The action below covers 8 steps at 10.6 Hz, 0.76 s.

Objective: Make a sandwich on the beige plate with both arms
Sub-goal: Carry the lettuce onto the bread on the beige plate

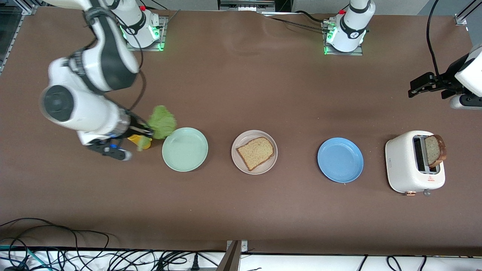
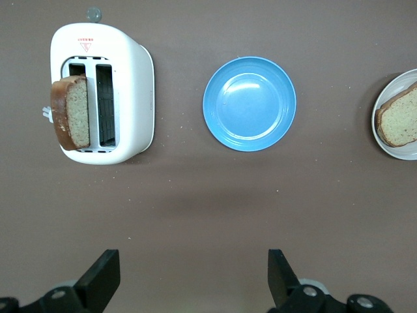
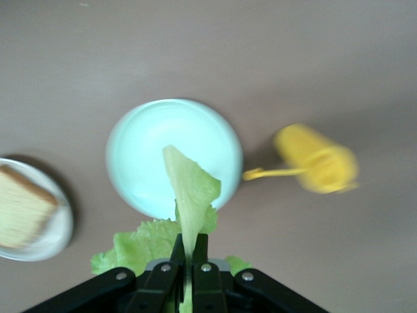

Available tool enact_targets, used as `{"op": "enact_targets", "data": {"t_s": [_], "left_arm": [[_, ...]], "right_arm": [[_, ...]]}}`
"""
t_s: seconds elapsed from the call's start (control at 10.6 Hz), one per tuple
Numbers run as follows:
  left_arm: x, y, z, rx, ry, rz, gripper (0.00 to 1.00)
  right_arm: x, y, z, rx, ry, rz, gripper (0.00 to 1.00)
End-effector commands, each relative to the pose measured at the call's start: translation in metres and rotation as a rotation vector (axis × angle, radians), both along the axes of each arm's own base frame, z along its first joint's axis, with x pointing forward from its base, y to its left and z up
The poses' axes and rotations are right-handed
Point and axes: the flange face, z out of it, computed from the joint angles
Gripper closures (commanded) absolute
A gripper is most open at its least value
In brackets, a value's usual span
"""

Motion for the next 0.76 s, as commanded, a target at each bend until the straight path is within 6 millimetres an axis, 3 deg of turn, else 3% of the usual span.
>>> {"op": "enact_targets", "data": {"t_s": [0.0, 0.38, 0.57, 0.66], "left_arm": [[0.004, 0.002, 0.004, -0.01, -0.01, -0.001, 0.0], [0.004, 0.002, 0.004, -0.01, -0.008, 0.006, 0.0], [0.004, 0.002, 0.003, -0.011, -0.006, 0.011, 0.0], [0.004, 0.002, 0.003, -0.011, -0.006, 0.013, 0.0]], "right_arm": [[-0.002, 0.073, -0.029, 0.038, -0.039, -0.169, 1.0], [-0.027, 0.185, -0.101, 0.118, -0.134, -0.378, 1.0], [-0.045, 0.226, -0.14, 0.172, -0.166, -0.468, 1.0], [-0.047, 0.234, -0.152, 0.195, -0.178, -0.503, 1.0]]}}
